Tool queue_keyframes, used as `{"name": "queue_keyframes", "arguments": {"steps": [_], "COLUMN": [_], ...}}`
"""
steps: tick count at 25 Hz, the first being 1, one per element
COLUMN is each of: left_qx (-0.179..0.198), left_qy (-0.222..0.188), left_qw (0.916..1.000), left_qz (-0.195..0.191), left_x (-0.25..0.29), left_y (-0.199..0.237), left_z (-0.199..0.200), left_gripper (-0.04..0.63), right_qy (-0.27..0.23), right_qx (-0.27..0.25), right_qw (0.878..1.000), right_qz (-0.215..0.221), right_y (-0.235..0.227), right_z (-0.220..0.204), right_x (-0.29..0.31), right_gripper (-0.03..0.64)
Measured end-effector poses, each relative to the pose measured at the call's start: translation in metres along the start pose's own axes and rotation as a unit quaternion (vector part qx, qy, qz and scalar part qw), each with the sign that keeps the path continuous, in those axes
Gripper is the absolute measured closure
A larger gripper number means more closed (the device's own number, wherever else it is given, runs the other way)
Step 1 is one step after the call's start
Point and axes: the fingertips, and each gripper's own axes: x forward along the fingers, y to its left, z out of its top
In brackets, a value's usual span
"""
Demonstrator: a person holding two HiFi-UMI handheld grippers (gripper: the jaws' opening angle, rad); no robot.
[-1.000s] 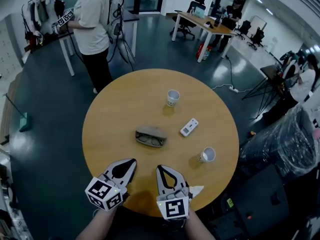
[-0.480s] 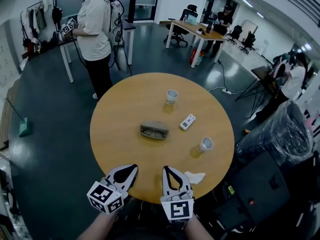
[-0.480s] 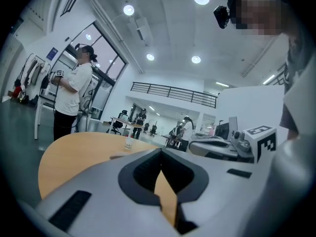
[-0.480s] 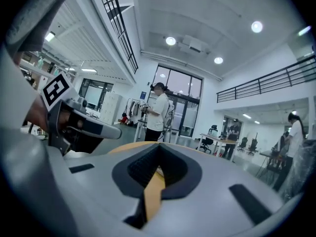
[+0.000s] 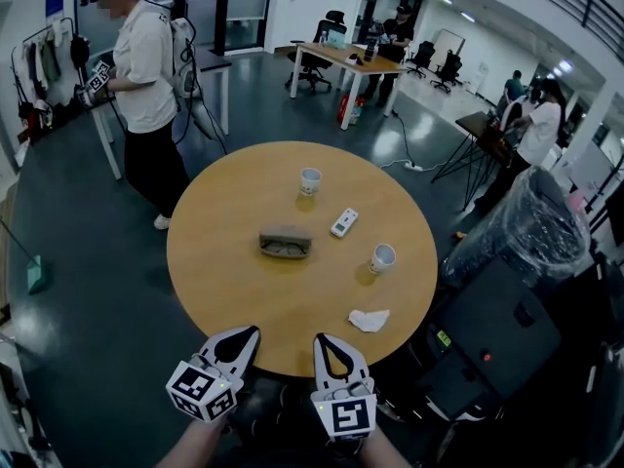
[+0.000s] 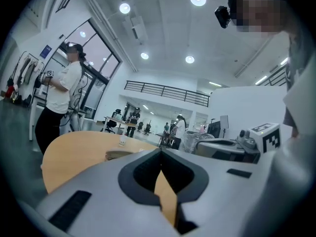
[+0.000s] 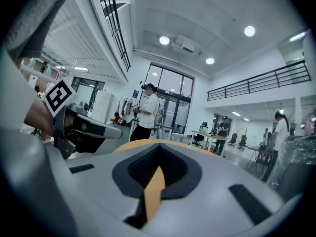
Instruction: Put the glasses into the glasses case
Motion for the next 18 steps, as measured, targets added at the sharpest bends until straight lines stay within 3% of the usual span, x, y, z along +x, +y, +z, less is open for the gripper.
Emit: {"name": "queue_keyframes", "arguments": {"steps": [5, 10, 18], "left_qx": [0.026, 0.028, 0.023], "left_qy": [0.0, 0.006, 0.005], "left_qw": [0.9997, 0.9996, 0.9991], "left_qz": [-0.001, 0.001, 0.036], "left_x": [-0.006, -0.014, -0.019], "left_y": [-0.006, -0.017, -0.033], "left_z": [-0.002, -0.011, -0.017], "left_gripper": [0.589, 0.589, 0.589], "right_qy": [-0.003, 0.003, -0.013], "right_qx": [0.016, 0.039, 0.046], "right_qw": [1.0, 0.999, 0.999], "right_qz": [-0.015, -0.009, 0.0], "right_y": [-0.002, 0.002, -0.014], "right_z": [-0.002, -0.01, -0.011], "right_x": [-0.012, -0.025, -0.053], "right_gripper": [0.63, 0.63, 0.63]}}
